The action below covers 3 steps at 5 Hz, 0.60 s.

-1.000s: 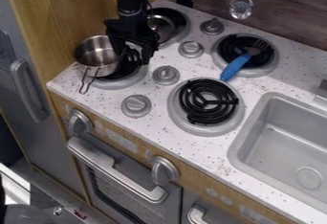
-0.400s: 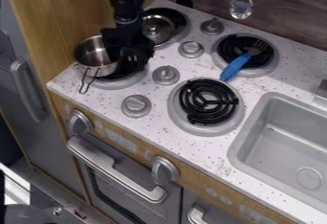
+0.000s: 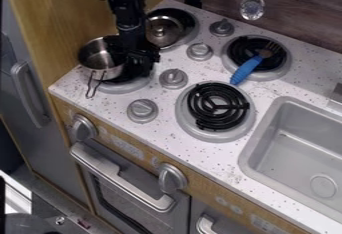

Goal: Moved the silver pot to the bottom right corner burner.

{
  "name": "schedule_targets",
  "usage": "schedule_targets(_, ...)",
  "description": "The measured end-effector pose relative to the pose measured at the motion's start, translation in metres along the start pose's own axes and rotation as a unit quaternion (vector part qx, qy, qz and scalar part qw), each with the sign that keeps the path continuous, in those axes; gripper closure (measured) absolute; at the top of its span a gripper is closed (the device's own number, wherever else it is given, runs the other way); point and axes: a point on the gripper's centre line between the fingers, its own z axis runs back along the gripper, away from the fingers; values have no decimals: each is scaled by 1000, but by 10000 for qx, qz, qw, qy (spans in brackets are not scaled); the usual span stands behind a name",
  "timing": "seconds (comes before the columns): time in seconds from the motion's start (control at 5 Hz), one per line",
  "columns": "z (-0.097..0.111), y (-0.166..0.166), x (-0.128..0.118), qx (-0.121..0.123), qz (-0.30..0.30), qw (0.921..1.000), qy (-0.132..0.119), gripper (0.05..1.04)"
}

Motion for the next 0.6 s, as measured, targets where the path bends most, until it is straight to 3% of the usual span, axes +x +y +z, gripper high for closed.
schedule_targets(0.2,0,-6,0,-62,-42,10000,-2,677)
schedule_targets(0.4,4,-14,-3,-113,-168,9998,12,907)
schedule_targets(0.6,29,-34,4,-101,-533,9985,-112,1001)
